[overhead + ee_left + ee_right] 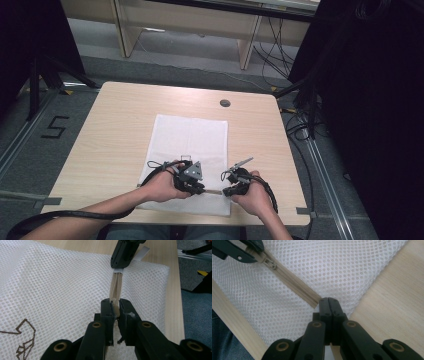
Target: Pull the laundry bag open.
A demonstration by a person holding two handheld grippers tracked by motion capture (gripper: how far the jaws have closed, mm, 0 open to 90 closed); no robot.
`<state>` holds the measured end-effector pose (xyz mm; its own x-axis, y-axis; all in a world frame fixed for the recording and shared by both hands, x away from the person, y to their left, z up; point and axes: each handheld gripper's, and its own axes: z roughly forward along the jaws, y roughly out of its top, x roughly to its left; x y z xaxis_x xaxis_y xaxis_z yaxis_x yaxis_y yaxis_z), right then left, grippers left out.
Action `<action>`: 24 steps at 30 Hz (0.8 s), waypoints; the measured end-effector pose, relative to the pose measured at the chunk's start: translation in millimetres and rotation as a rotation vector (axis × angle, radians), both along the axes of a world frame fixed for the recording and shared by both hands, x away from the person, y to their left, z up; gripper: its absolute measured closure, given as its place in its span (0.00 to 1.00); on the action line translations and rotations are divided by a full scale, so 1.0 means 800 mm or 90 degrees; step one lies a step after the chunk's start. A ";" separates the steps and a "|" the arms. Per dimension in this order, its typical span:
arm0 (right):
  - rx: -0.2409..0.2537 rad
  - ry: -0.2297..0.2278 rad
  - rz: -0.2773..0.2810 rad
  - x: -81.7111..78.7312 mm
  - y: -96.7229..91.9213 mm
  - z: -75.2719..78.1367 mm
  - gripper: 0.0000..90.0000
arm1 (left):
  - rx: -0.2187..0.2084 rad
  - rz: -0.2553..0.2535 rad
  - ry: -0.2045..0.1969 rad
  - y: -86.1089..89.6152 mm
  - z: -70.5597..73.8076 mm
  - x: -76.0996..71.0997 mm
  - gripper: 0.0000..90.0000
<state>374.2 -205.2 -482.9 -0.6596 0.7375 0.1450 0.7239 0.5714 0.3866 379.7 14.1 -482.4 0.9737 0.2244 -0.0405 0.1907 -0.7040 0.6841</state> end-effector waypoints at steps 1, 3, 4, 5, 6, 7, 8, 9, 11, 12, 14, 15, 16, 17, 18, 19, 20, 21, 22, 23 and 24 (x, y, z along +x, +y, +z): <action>0.000 0.000 0.000 0.000 0.000 0.000 1.00 | -0.001 0.000 0.000 0.000 0.000 0.000 0.91; 0.000 0.000 0.000 0.000 0.000 0.000 1.00 | -0.002 0.000 0.001 0.000 -0.001 0.000 0.91; 0.000 0.000 0.000 0.000 0.000 0.000 1.00 | 0.003 -0.001 -0.003 0.001 -0.001 0.000 0.91; -0.001 0.000 0.000 0.000 0.000 0.000 1.00 | -0.001 0.004 0.006 0.002 -0.001 0.000 0.91; -0.001 0.000 0.000 0.000 0.000 0.000 1.00 | 0.004 0.001 0.003 0.003 -0.001 0.001 0.91; -0.002 0.000 0.000 0.000 0.000 0.000 1.00 | 0.000 -0.001 0.006 0.004 -0.001 0.001 0.91; -0.005 0.010 -0.008 -0.001 0.001 0.001 1.00 | -0.002 0.007 0.013 0.004 -0.001 0.000 0.91; -0.002 0.001 0.001 0.000 0.000 0.000 1.00 | -0.004 0.000 0.004 0.005 0.000 0.001 0.91; -0.001 -0.001 0.004 0.000 0.000 0.000 1.00 | 0.001 0.002 0.004 0.006 0.000 -0.001 0.91; -0.002 0.004 -0.005 -0.001 0.001 0.001 1.00 | -0.004 0.009 0.005 0.006 0.000 -0.001 0.91; -0.002 0.003 0.000 0.000 0.000 0.000 1.00 | -0.006 0.004 0.005 0.008 0.000 0.000 0.91; -0.002 0.003 0.000 0.000 0.000 0.000 1.00 | -0.006 0.010 0.010 0.008 -0.002 -0.001 0.91; -0.003 0.004 0.000 0.000 0.000 0.000 1.00 | -0.004 0.007 0.007 0.008 -0.002 -0.001 0.91; -0.004 0.003 -0.001 0.000 0.000 0.000 1.00 | -0.002 0.004 0.001 0.008 -0.003 -0.001 0.91; -0.003 -0.001 0.004 0.000 0.000 0.000 1.00 | -0.004 0.005 0.002 0.008 -0.003 -0.001 0.91; -0.003 -0.002 0.005 0.000 0.000 0.000 1.00 | -0.008 0.011 0.012 0.009 -0.004 -0.001 0.91; -0.002 -0.001 0.005 0.000 0.000 0.000 1.00 | -0.008 0.010 0.011 0.009 -0.003 -0.001 0.91; -0.002 0.001 0.004 0.001 0.000 0.000 1.00 | -0.007 0.012 0.010 0.009 -0.003 -0.002 0.91; -0.003 0.005 0.000 0.000 0.000 0.000 1.00 | -0.004 0.008 0.006 0.010 -0.003 -0.001 0.91; -0.004 0.004 -0.001 0.000 0.000 0.000 1.00 | -0.007 0.007 0.011 0.011 -0.003 0.000 0.91; -0.004 0.003 0.000 0.000 0.000 0.000 1.00 | -0.008 0.008 0.013 0.011 -0.003 0.000 0.91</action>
<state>374.1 -205.4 -482.8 -0.6589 0.7385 0.1432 0.7255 0.5736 0.3803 379.5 22.8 -485.0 0.9696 0.2364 -0.0626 0.2134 -0.6930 0.6886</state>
